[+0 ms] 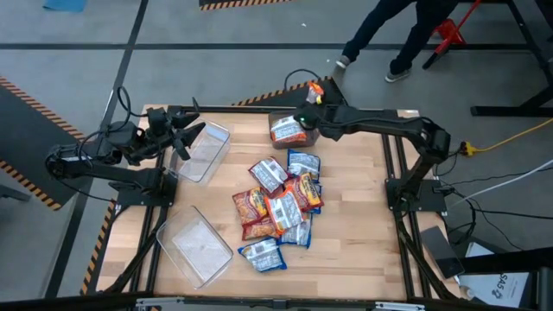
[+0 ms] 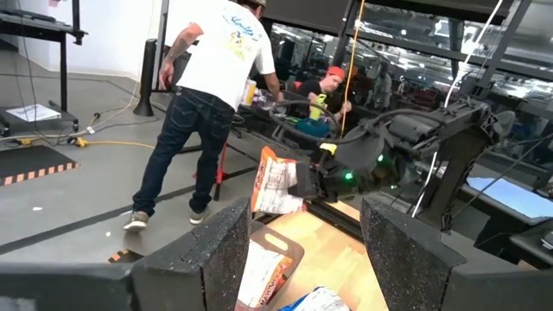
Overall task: Sort Maruchan noodles
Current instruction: Put the orange noodle pack into the black bin
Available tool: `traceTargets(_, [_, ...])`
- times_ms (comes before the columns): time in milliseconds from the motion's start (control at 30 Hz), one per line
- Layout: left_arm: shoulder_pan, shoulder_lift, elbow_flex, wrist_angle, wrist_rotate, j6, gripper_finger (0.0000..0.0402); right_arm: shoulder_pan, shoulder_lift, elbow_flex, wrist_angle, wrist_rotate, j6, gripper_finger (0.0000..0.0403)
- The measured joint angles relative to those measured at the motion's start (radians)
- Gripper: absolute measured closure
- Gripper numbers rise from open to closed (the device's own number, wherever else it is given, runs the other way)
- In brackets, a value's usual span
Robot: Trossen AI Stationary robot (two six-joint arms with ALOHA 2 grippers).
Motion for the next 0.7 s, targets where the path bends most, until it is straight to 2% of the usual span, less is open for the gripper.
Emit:
traceTargets(167, [0.0,0.0,0.0,0.0,0.0,0.0,0.0189,0.013,0.021,-0.003,0.006,0.019,0.05,0.0403])
traceTargets(333, [0.0,0.0,0.0,0.0,0.0,0.0,0.0189,0.026,0.02,-0.074,0.075,0.032,0.118,0.0403])
traceTargets(567, [0.0,0.0,0.0,0.0,0.0,0.001,0.0189,0.039,0.02,-0.189,0.346,0.065,0.141,0.0403])
traceTargets(700, [0.0,0.0,0.0,0.0,0.0,0.001,0.0189,0.046,0.02,-0.234,0.379,0.075,0.208,0.0403])
